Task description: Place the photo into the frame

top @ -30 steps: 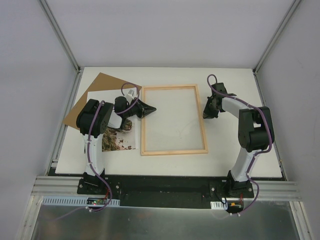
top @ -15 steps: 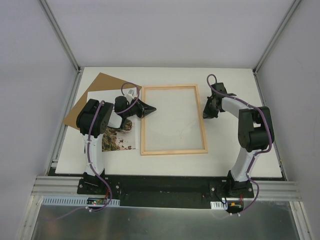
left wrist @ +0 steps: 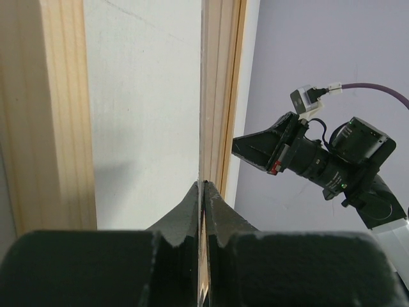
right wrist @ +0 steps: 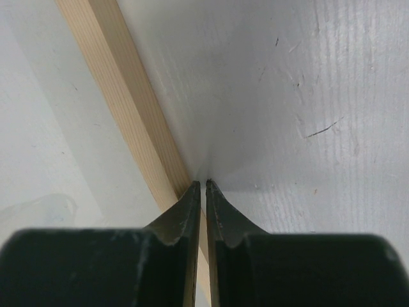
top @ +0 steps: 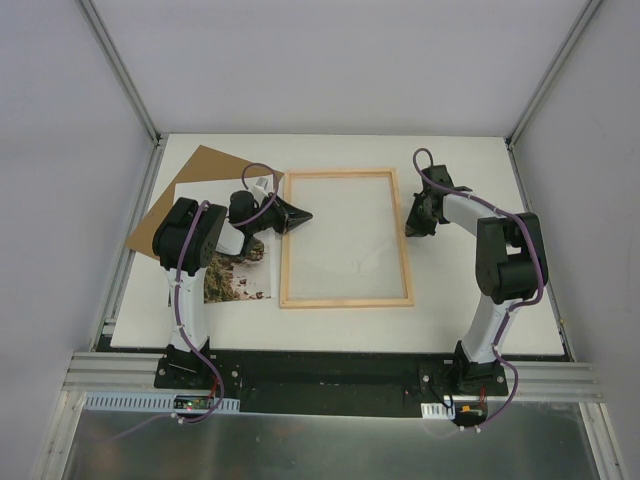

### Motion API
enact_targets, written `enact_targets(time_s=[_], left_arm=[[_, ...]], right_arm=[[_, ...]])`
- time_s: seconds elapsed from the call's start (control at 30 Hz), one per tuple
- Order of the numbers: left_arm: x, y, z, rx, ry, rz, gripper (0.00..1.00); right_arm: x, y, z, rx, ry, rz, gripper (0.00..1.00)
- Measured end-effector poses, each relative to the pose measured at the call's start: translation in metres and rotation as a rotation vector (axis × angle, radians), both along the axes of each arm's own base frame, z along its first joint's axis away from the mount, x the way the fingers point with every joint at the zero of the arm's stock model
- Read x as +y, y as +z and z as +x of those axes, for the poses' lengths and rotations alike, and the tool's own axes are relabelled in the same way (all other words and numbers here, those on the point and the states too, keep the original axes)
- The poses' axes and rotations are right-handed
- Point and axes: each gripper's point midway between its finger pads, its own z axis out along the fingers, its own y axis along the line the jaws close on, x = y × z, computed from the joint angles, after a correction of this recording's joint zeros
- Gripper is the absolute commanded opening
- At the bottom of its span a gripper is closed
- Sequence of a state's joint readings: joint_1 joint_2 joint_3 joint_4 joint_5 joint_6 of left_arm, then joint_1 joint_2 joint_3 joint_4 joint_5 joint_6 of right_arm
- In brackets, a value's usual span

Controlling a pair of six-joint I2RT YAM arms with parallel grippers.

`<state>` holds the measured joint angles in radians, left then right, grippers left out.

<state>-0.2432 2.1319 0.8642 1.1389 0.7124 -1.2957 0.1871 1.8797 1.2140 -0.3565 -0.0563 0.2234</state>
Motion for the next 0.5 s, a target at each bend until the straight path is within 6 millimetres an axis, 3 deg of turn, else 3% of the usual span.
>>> enact_targets(time_s=[0.5], left_arm=[[0.0003, -0.0061, 0.0025, 0.01, -0.001, 0.028, 0.0]], right_arm=[[0.0007, 0.0001, 0.0007, -0.001, 0.002, -0.001, 0.1]])
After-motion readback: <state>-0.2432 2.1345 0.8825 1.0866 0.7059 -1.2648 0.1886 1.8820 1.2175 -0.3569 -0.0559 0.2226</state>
